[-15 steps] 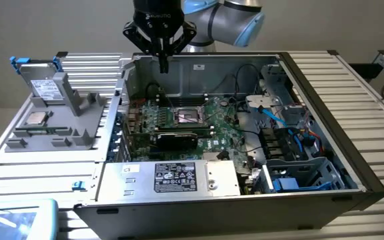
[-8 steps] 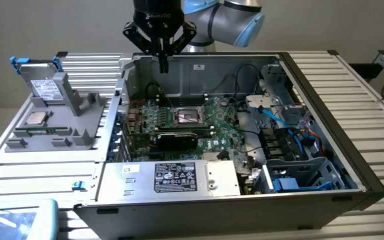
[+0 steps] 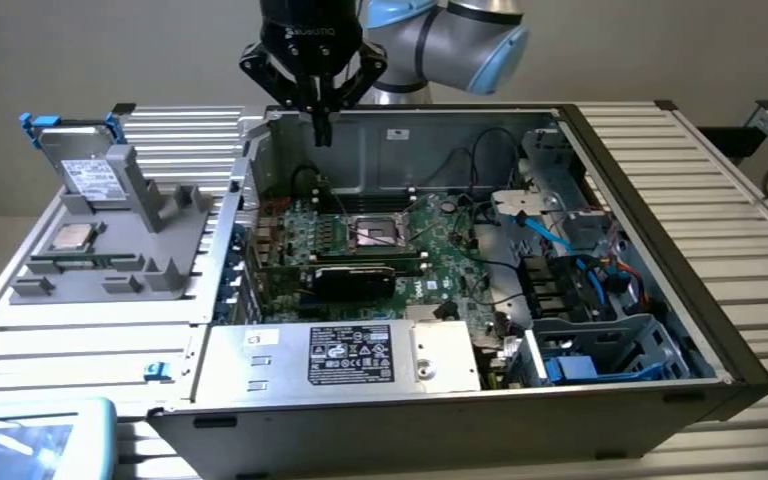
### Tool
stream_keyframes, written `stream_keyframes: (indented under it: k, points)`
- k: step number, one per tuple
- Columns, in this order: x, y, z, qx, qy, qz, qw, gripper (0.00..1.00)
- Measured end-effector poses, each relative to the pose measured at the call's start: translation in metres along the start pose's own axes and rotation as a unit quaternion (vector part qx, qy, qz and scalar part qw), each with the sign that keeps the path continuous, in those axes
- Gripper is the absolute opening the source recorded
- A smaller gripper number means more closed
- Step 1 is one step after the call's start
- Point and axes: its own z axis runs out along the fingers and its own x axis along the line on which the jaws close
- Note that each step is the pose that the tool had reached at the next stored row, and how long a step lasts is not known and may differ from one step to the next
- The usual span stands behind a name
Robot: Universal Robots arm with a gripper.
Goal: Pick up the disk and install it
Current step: 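Reach for the disk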
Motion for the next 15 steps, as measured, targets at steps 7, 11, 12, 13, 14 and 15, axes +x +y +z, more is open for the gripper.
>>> stream_keyframes:
  k: [7,11,12,13,14,15]
  points:
    - [0.028,0.0011,-0.0004,0.0,0.0003,0.0,1.0,0.11]
    - [0.047,0.0028,-0.0007,-0.0005,0.0011,0.0,1.0,0.11]
    - [0.051,0.003,-0.0008,-0.0009,0.0013,0.0,1.0,0.11]
    - [0.056,0.0031,-0.0008,-0.0013,0.0014,0.0,1.0,0.11]
    - [0.06,0.0033,-0.0009,-0.0015,0.0016,0.0,1.0,0.11]
    - [0.065,0.0036,-0.0009,-0.0017,0.0017,0.0,1.0,0.11]
